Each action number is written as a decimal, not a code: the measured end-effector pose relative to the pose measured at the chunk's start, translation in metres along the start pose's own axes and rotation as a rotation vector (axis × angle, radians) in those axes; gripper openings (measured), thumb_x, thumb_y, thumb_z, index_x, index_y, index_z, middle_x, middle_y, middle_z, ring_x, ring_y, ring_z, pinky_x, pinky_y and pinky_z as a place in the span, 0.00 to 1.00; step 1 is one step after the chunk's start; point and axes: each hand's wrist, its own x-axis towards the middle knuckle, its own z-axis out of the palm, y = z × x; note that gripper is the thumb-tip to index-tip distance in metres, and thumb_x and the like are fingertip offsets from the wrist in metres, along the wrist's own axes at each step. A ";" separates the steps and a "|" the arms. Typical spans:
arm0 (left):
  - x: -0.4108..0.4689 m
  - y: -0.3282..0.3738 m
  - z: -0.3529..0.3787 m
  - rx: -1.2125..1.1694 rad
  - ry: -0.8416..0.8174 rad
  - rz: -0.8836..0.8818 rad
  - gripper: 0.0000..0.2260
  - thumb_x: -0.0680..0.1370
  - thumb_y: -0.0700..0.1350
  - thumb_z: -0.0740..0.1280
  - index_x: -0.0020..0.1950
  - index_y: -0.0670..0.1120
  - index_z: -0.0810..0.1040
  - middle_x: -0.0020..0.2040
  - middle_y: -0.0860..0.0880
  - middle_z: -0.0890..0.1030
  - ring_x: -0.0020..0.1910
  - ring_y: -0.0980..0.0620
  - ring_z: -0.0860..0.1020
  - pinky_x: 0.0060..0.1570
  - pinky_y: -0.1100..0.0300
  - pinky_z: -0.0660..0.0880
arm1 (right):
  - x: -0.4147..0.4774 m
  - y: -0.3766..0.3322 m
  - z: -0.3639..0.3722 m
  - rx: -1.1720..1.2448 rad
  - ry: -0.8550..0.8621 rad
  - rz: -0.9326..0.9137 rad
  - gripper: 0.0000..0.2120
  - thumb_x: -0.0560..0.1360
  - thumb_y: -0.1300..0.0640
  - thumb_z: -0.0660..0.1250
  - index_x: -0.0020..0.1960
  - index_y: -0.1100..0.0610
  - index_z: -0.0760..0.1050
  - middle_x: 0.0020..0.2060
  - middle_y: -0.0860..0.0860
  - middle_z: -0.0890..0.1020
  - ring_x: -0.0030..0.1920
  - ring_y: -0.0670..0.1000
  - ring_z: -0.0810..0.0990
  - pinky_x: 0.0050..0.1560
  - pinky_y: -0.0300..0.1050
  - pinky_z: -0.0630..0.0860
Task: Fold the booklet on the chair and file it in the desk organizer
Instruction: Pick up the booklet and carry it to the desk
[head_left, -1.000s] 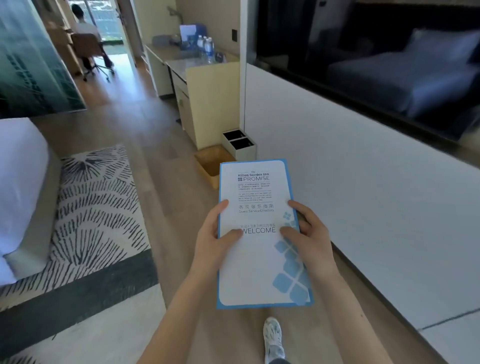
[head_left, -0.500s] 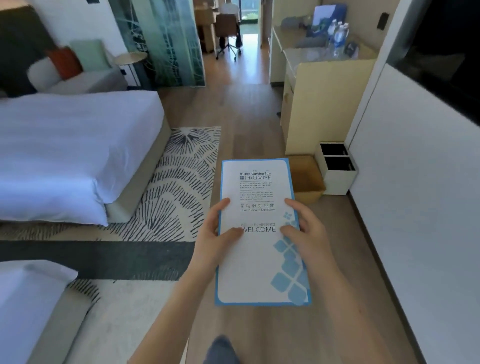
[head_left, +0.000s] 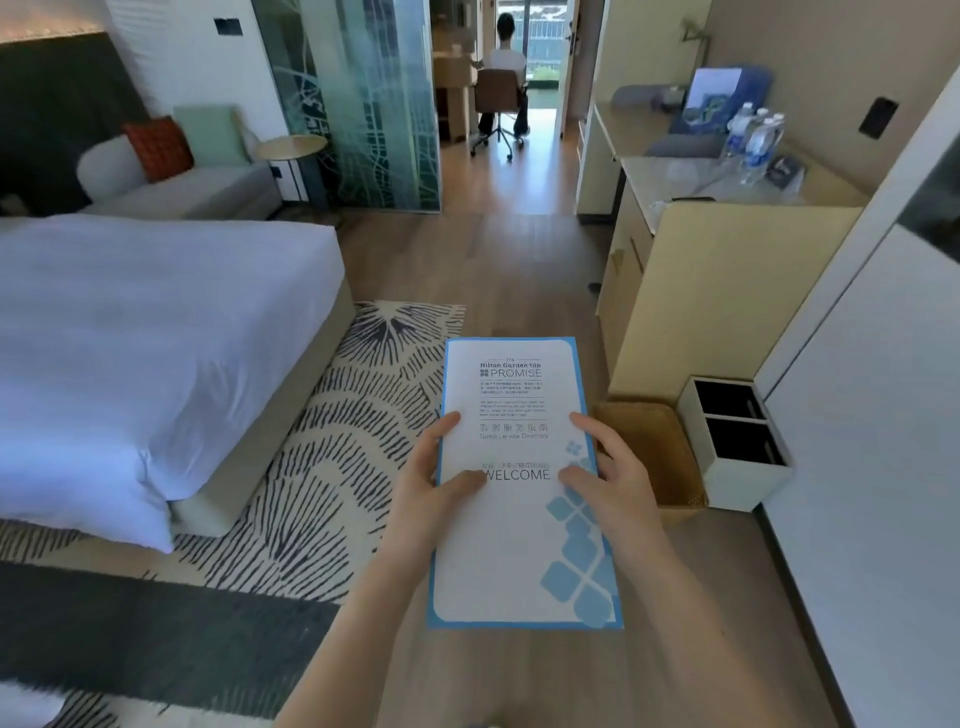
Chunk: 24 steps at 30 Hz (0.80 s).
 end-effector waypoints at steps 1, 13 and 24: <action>0.028 0.008 0.007 0.004 -0.022 0.004 0.26 0.73 0.30 0.69 0.63 0.57 0.76 0.57 0.51 0.83 0.49 0.53 0.84 0.40 0.60 0.80 | 0.024 -0.009 -0.002 0.014 0.010 -0.001 0.27 0.72 0.71 0.67 0.64 0.45 0.76 0.45 0.52 0.87 0.44 0.53 0.86 0.39 0.45 0.82; 0.333 -0.006 0.099 0.028 -0.073 -0.033 0.25 0.73 0.32 0.71 0.62 0.57 0.77 0.58 0.51 0.83 0.53 0.48 0.83 0.48 0.48 0.82 | 0.331 -0.020 -0.049 0.047 0.055 0.035 0.28 0.72 0.70 0.67 0.64 0.44 0.75 0.45 0.46 0.88 0.42 0.50 0.87 0.35 0.40 0.80; 0.605 0.037 0.177 0.041 0.006 -0.039 0.26 0.68 0.38 0.72 0.61 0.61 0.76 0.56 0.54 0.83 0.50 0.50 0.84 0.42 0.54 0.82 | 0.625 -0.087 -0.071 0.007 -0.054 0.043 0.27 0.73 0.67 0.69 0.66 0.43 0.72 0.45 0.43 0.87 0.43 0.50 0.87 0.36 0.41 0.81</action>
